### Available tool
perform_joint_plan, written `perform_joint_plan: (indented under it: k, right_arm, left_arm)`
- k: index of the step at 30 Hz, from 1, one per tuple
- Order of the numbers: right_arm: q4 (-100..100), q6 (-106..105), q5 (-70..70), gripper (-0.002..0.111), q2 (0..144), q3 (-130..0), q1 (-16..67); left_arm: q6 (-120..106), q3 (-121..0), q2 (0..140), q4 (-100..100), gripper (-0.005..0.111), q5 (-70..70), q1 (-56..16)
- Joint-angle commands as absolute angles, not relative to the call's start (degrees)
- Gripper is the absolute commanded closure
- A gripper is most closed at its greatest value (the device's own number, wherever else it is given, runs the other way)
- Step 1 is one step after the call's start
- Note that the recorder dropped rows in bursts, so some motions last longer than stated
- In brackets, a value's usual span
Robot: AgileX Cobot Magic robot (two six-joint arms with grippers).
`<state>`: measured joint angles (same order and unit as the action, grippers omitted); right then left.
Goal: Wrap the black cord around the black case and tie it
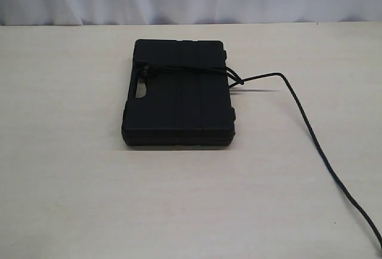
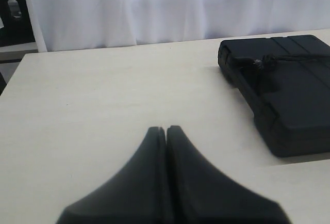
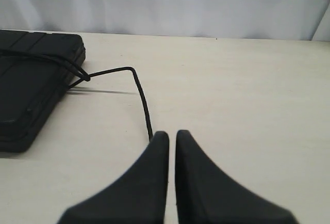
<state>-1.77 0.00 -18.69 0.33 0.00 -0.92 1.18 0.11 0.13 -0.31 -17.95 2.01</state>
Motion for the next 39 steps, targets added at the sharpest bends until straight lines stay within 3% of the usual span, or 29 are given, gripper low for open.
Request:
perform_joint_plan:
  k: [1, 39]
  right_arm:
    - [-2.57, -0.43, -18.94, 0.104, 0.0, 0.0, -2.01]
    - [-1.95, -0.43, -18.75, 0.104, 0.0, 0.0, -1.88]
  left_arm:
    - [1.1, 0.0, 0.0, -0.85, 0.107, -17.74, 2.24]
    - [1.1, 0.0, 0.0, -2.03, 0.107, -17.62, 2.24]
